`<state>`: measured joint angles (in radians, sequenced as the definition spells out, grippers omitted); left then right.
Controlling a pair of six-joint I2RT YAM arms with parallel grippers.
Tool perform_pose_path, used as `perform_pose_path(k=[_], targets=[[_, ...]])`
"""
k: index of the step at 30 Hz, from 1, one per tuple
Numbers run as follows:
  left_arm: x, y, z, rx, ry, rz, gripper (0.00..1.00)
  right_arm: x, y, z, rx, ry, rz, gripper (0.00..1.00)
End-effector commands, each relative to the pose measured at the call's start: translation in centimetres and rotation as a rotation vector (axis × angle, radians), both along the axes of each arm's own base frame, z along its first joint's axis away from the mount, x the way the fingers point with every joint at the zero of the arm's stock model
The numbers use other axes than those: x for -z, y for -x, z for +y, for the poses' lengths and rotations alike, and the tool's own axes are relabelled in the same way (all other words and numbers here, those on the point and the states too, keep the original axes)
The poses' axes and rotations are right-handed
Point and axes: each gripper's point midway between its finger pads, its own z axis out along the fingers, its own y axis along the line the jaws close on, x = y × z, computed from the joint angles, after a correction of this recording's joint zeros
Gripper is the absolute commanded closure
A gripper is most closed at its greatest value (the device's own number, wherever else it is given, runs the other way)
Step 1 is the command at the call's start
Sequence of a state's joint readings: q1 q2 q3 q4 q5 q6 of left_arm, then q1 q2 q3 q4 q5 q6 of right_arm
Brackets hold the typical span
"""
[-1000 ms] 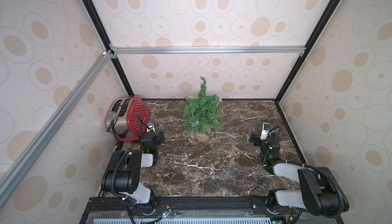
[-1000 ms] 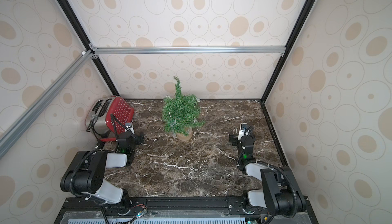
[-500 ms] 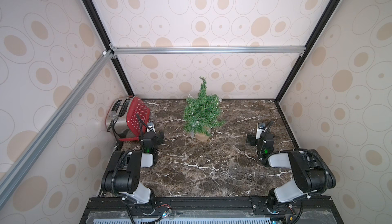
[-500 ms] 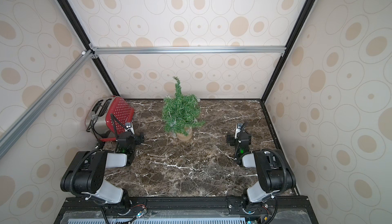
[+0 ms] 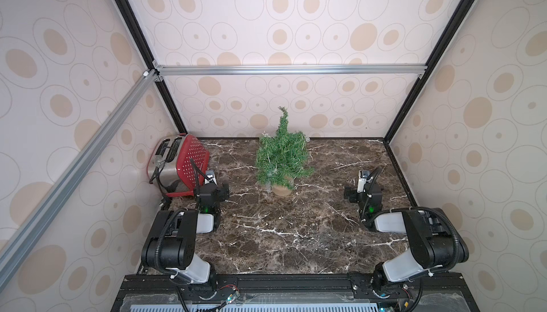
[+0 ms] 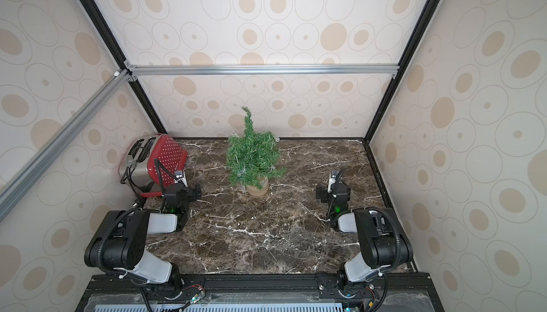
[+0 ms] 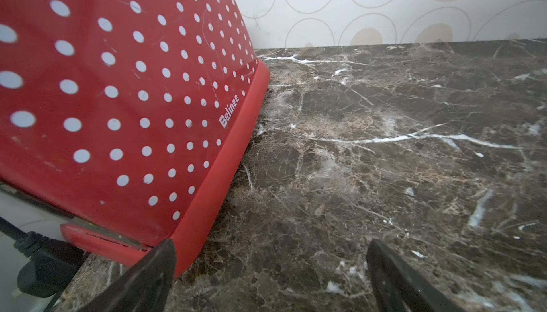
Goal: Wrap string light around the christmas tree
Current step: Reset both arms
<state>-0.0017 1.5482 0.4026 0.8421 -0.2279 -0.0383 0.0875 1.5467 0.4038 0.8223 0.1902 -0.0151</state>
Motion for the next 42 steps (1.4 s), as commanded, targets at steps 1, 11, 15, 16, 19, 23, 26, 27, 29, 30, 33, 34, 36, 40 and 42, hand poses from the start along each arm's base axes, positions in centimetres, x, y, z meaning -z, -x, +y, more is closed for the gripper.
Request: perform_pose_path(k=[1, 11, 15, 16, 19, 23, 26, 27, 29, 30, 33, 34, 36, 40, 42], targets=[[-1.2, -0.5, 0.3, -0.016, 0.004, -0.035, 0.01, -0.6, -0.2, 0.0, -0.008, -0.005, -0.013, 0.0], [-1.2, -0.6, 0.3, -0.016, 0.005, -0.036, 0.01, -2.4, 0.2, 0.4, -0.032, 0.003, -0.084, 0.0], [-1.2, -0.6, 0.3, -0.016, 0.005, -0.035, 0.01, -5.2, 2.4, 0.5, -0.043, -0.005, -0.129, 0.0], [-1.1, -0.6, 0.3, -0.016, 0.005, -0.034, 0.01, -5.3, 2.6, 0.2, -0.03, -0.008, -0.146, 0.0], [-1.2, -0.6, 0.4, -0.016, 0.004, -0.036, 0.01, -4.4, 2.0, 0.2, -0.03, -0.003, -0.115, 0.0], [-1.2, -0.6, 0.4, -0.017, 0.005, -0.036, 0.0, -3.0, 0.9, 0.7, -0.049, -0.003, -0.056, 0.0], [-1.2, -0.6, 0.4, -0.016, 0.005, -0.036, 0.01, -0.3, -0.1, 0.1, -0.011, 0.0, -0.002, 0.0], [-1.2, -0.6, 0.3, -0.015, 0.006, -0.035, 0.01, -0.7, -0.7, 0.2, -0.02, -0.006, -0.051, 0.0], [-1.2, -0.5, 0.4, -0.017, 0.005, -0.035, 0.01, -0.4, -0.1, -0.4, 0.013, -0.021, 0.007, 0.0], [-1.2, -0.6, 0.4, -0.017, 0.005, -0.036, 0.01, -0.4, -0.4, -0.4, 0.01, -0.02, -0.008, 0.0], [-1.2, -0.6, 0.4, -0.018, 0.005, -0.035, 0.01, -0.5, -0.4, -0.4, 0.01, -0.02, -0.009, 0.0], [-1.2, -0.6, 0.4, -0.016, 0.005, -0.035, 0.0, -0.4, -0.3, -0.5, 0.011, -0.022, -0.002, 0.0], [-1.1, -0.6, 0.4, -0.016, 0.006, -0.031, 0.01, -0.5, -0.4, -0.5, 0.011, -0.019, -0.02, 0.0], [-1.1, -0.6, 0.4, -0.016, 0.005, -0.034, 0.01, -0.4, -0.3, -0.5, 0.012, -0.02, -0.007, 0.0], [-1.1, -0.6, 0.3, -0.014, 0.006, -0.032, 0.01, -0.4, -0.3, -0.5, 0.012, -0.02, -0.008, 0.0]])
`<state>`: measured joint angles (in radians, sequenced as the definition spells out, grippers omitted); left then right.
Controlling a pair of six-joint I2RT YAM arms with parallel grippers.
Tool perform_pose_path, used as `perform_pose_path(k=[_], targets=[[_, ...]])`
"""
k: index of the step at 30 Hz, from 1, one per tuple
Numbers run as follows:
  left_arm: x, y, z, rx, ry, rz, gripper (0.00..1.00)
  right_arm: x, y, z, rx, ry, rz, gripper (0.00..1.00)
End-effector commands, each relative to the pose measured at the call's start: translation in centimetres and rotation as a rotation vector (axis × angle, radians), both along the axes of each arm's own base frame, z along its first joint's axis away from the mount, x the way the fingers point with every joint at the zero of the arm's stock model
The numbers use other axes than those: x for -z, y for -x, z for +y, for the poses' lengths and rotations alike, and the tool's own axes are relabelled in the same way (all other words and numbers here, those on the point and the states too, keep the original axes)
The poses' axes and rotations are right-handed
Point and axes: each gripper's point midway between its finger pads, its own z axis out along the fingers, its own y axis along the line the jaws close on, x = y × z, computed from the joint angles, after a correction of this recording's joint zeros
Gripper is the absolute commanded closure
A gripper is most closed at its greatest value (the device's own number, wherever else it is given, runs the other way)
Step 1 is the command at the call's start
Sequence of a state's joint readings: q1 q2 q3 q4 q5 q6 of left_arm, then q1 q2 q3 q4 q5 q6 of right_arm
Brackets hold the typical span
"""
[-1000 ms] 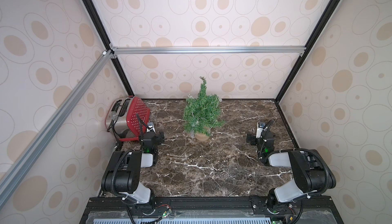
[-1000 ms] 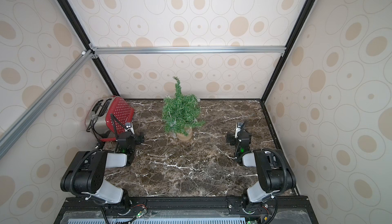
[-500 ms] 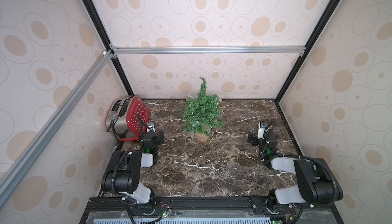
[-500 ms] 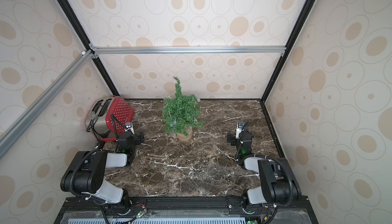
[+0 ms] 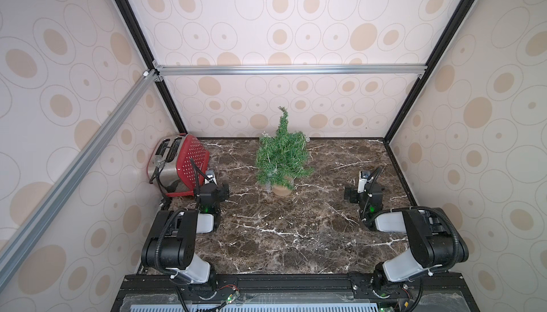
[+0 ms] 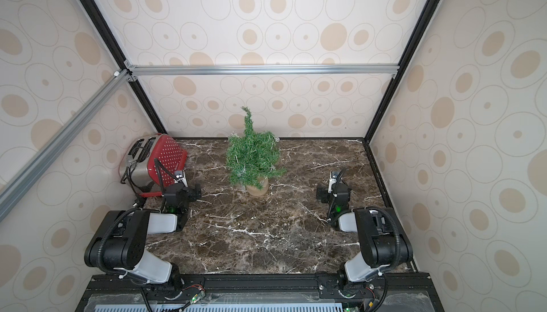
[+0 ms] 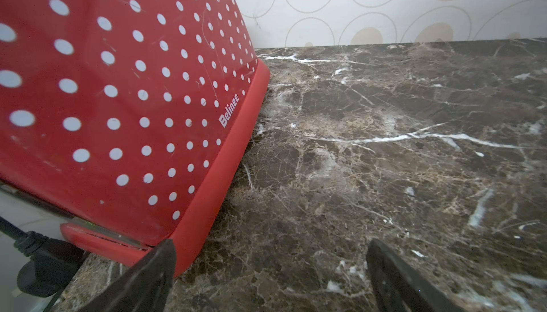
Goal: Wrap string light around the christmas tree
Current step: Reset both arms
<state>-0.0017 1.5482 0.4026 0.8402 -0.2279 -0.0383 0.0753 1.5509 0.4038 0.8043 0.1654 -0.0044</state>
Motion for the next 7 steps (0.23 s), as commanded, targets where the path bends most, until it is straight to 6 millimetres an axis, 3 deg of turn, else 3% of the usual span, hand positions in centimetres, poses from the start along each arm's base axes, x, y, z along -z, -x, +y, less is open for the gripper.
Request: perform_pose_path(k=[1, 7], targets=[[-1.03, -0.68, 0.33, -0.014, 0.006, -0.028, 0.01, -1.04, -0.5, -0.41, 0.018, -0.002, -0.029, 0.0], [-1.19, -0.62, 0.29, -0.012, 0.007, -0.035, 0.01, -1.07, -0.51, -0.43, 0.019, -0.002, -0.031, 0.0]])
